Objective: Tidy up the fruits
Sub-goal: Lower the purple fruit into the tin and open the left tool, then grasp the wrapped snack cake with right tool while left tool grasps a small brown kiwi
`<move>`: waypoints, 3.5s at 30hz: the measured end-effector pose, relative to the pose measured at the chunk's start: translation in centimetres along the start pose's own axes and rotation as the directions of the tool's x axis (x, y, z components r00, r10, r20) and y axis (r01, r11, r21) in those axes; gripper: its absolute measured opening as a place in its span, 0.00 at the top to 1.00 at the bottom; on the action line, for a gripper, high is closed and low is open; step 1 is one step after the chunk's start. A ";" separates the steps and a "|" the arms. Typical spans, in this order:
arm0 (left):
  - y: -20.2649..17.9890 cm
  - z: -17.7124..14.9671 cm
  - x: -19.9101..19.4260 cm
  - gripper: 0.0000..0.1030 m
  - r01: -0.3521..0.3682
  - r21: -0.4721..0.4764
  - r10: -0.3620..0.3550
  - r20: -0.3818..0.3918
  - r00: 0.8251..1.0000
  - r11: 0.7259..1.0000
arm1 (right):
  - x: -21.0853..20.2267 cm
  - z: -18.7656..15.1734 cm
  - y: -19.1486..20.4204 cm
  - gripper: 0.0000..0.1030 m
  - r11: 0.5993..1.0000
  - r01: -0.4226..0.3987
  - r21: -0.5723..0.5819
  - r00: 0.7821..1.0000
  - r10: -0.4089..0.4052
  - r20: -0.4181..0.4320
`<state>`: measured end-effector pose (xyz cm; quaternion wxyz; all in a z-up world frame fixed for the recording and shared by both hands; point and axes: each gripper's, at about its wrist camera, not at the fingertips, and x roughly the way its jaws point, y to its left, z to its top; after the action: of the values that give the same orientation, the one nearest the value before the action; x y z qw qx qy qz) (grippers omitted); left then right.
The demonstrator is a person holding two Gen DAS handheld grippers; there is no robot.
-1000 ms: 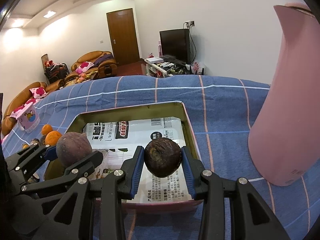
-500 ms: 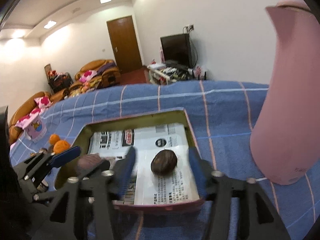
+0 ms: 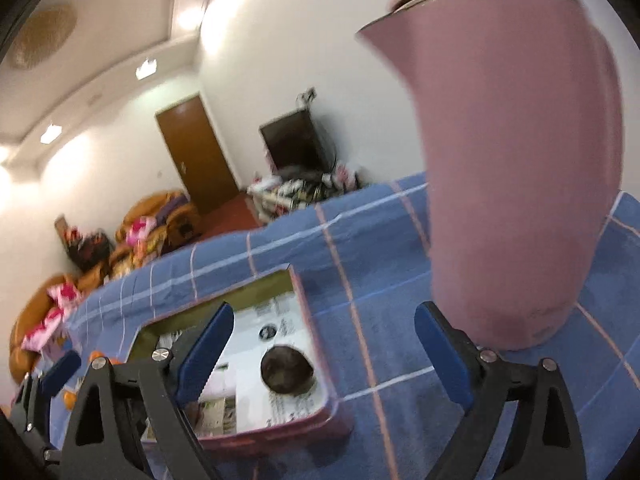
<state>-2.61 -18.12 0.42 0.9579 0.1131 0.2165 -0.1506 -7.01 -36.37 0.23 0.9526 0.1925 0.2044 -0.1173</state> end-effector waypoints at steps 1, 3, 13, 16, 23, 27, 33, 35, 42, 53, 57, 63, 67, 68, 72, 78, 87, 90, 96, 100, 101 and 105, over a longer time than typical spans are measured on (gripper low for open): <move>0.0 0.0 0.1 0.00 0.001 -0.004 -0.001 -0.001 1.000 1.000 | -0.3 0.0 -0.2 0.10 1.000 -0.021 0.008 1.000 0.021 0.017; 0.2 -0.1 0.0 0.00 0.001 -0.012 -0.001 -0.004 1.000 1.000 | -1.1 -0.1 -0.1 0.10 0.999 -0.044 0.005 0.998 0.043 0.056; 0.9 -0.7 -0.9 0.00 0.003 -0.016 -0.003 0.017 1.000 1.000 | -2.4 -1.0 4.3 0.10 0.981 0.068 -0.179 0.996 -0.057 0.066; 1.8 -0.9 -1.3 0.00 -0.014 -0.029 0.015 0.027 1.000 0.999 | -2.3 -1.3 4.2 0.10 0.987 0.047 -0.156 0.999 -0.046 0.011; 4.1 -1.7 -2.0 0.00 -0.027 -0.067 0.029 0.033 0.999 0.997 | -2.7 -2.7 5.6 0.10 0.988 0.004 -0.154 1.000 -0.008 -0.029; 5.1 -2.1 -2.3 0.00 -0.039 -0.053 0.041 0.031 0.999 0.998 | -3.3 -3.6 7.7 0.10 0.981 -0.032 -0.192 0.999 0.028 -0.019; 7.8 -2.7 -2.2 0.00 -0.053 -0.087 0.053 -0.005 0.999 0.995 | -2.9 -4.6 10.9 0.10 0.971 -0.059 -0.231 0.997 0.046 -0.058; 8.7 -2.9 -2.2 0.00 -0.056 -0.092 0.055 -0.016 0.998 0.994 | -2.6 -4.9 11.8 0.10 0.974 -0.052 -0.221 0.996 0.036 -0.075; 11.4 -3.7 -2.6 0.00 -0.067 -0.102 0.065 -0.026 0.998 0.992 | -2.4 -5.7 14.4 0.10 0.968 -0.052 -0.246 0.996 0.031 -0.088; 17.9 -4.7 -1.5 0.00 -0.166 -0.108 0.156 -0.096 0.983 0.980 | -2.1 -7.2 17.9 0.10 0.934 -0.167 -0.315 0.982 0.128 -0.140; 22.7 -5.3 -1.0 0.00 -0.201 -0.185 0.175 -0.151 0.973 0.962 | -2.0 -8.4 19.6 0.10 0.892 -0.286 -0.350 0.951 0.220 -0.219; 27.7 -6.1 -0.7 0.00 -0.243 -0.275 0.195 -0.192 0.962 0.930 | -1.0 -10.5 22.6 0.10 0.817 -0.450 -0.360 0.870 0.312 -0.381; 29.9 -6.6 -0.4 0.00 -0.246 -0.324 0.183 -0.214 0.960 0.913 | 0.3 -11.8 24.5 0.25 0.790 -0.497 -0.359 0.828 0.308 -0.468; 30.2 -6.7 -0.3 0.00 -0.241 -0.337 0.174 -0.216 0.961 0.910 | 0.7 -12.1 24.9 0.29 0.788 -0.499 -0.362 0.822 0.298 -0.486; 30.1 -7.1 -0.1 0.00 -0.163 -0.348 0.089 -0.218 0.972 0.923 | 2.3 -13.0 25.9 0.35 0.787 -0.521 -0.331 0.782 0.283 -0.556; 29.2 -6.8 -0.1 0.00 -0.172 -0.234 0.119 -0.227 0.967 0.957 | 3.0 -13.7 26.2 0.46 0.780 -0.522 -0.346 0.764 0.247 -0.596; 30.1 -8.1 1.8 0.14 -0.167 -0.327 0.059 -0.316 0.947 0.930 | 2.7 -13.6 25.4 0.58 0.786 -0.523 -0.329 0.761 0.257 -0.596; 29.0 -8.6 3.0 0.25 -0.116 -0.321 -0.005 -0.354 0.935 0.940 | 2.4 -13.6 25.4 0.58 0.786 -0.523 -0.331 0.761 0.256 -0.596; 29.9 -9.3 4.2 0.33 -0.118 -0.412 -0.058 -0.390 0.919 0.904 | 2.3 -13.5 25.2 0.58 0.786 -0.525 -0.326 0.759 0.259 -0.597; 28.9 -9.1 4.2 0.71 -0.140 -0.361 -0.021 -0.408 0.913 0.922 | 2.3 -13.5 25.2 0.58 0.786 -0.525 -0.327 0.760 0.260 -0.596; 28.9 -9.1 4.2 0.73 -0.121 -0.371 -0.043 -0.403 0.914 0.921 | 2.3 -13.5 25.2 0.58 0.786 -0.526 -0.326 0.759 0.260 -0.597; 29.6 -9.4 3.8 0.73 -0.119 -0.397 -0.050 -0.390 0.919 0.910 | 2.1 -13.3 25.2 0.58 0.786 -0.524 -0.328 0.766 0.266 -0.585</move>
<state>7.08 11.16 -5.04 0.8996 -0.0604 0.4285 -0.0584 -2.09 -8.52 -3.88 0.8829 0.0177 0.4238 0.2015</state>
